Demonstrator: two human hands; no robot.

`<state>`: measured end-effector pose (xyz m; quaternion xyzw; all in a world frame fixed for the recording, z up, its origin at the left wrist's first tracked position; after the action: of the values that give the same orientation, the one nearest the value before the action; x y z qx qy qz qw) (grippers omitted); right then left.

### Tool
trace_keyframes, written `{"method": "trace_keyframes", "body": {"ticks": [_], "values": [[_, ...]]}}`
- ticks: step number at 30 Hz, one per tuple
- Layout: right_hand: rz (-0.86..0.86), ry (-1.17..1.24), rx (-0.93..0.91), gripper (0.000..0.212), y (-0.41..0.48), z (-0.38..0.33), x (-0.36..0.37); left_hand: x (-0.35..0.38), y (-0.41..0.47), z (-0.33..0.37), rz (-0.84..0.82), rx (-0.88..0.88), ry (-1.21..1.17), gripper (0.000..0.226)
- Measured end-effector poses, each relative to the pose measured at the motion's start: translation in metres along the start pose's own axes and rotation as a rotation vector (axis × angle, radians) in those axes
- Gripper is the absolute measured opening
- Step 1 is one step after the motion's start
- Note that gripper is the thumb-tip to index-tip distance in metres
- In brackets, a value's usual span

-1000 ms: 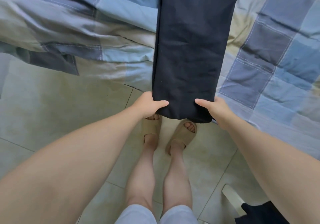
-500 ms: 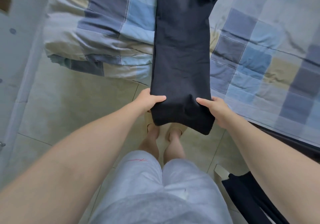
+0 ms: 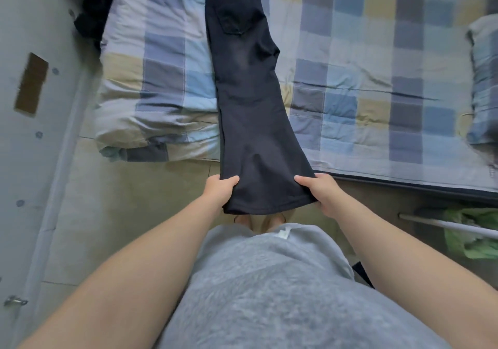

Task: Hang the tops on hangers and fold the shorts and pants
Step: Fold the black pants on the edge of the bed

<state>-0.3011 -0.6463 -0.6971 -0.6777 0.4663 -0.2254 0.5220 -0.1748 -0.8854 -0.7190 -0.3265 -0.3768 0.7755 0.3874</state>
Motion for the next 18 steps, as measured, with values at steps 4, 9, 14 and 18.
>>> {"method": "trace_keyframes", "body": {"ticks": [4, 9, 14, 18], "values": [[-0.030, 0.180, 0.023, 0.027, -0.021, 0.016, 0.010, -0.021, -0.010, -0.010, -0.008, -0.067, -0.010, 0.019], [-0.057, 0.263, 0.010, 0.020, -0.045, 0.029, 0.022, -0.045, -0.028, -0.022, -0.025, -0.078, 0.002, 0.018], [-0.106, 0.263, -0.052, 0.023, -0.073, 0.047, 0.039, -0.066, -0.050, -0.049, -0.039, -0.016, 0.079, 0.023], [-0.140, 0.240, -0.077, 0.019, -0.095, 0.086, 0.051, -0.083, -0.076, -0.085, -0.037, 0.024, 0.075, 0.018]]}}
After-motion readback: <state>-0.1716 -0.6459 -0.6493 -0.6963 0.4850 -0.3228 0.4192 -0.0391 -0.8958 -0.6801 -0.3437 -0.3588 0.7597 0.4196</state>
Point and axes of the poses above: each hand's wrist, its own y-axis towards the middle knuckle, its own x-axis out of the palm, z = x × y, the point moved 4 cm from there along y, towards the middle knuckle, and after that the axes turned 5 degrees about x, right-handed, at the moved point
